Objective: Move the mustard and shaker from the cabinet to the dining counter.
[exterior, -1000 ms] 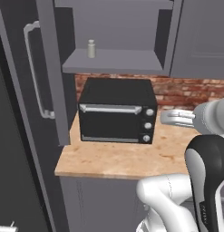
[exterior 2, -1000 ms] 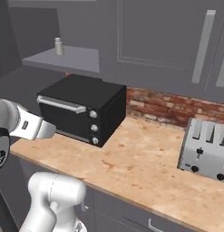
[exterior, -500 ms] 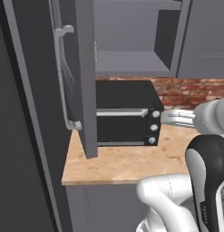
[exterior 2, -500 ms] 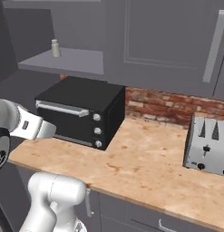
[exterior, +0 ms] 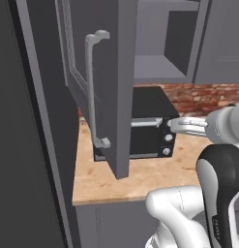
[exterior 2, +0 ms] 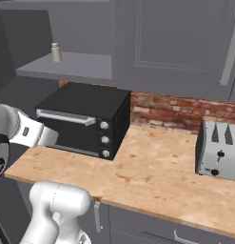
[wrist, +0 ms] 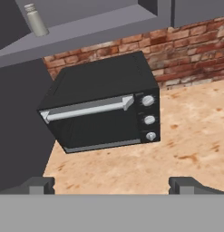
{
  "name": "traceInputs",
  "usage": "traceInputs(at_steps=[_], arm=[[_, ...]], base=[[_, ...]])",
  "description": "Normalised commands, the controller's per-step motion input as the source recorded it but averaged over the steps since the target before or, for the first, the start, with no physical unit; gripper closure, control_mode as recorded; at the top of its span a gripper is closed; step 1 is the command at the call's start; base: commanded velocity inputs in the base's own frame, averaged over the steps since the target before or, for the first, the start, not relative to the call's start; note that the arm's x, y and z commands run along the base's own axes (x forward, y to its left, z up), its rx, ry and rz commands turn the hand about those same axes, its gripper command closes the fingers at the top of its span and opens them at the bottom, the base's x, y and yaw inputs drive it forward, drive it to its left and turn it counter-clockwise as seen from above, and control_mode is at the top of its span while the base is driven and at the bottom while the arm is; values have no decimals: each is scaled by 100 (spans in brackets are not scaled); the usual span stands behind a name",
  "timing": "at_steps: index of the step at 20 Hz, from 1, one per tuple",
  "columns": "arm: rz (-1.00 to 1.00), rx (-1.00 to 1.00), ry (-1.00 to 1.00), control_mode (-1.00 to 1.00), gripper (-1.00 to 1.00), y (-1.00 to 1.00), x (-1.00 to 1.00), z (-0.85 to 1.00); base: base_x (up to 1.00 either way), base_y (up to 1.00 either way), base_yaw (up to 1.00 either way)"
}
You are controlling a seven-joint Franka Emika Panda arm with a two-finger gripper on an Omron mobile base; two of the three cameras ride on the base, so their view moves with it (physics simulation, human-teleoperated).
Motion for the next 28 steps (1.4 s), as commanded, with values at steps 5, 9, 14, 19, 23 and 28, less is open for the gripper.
traceInputs(at_steps=[5, 9, 14, 19, 23, 28], arm=[[0, 0, 0, 100, -100, 0, 0, 0], [0, 0, 0, 100, -100, 0, 0, 0], [0, 3, 0, -100, -100, -6, -2, 0], [13, 17, 0, -100, -100, -1, 0, 0], [30, 5, 0, -100, -100, 11, 6, 11], [20, 0, 0, -100, -100, 13, 1, 45]], base=[[52, 32, -12], [28, 24, -8], [0, 0, 0], [0, 0, 0], [0, 0, 0], [0, 0, 0]])
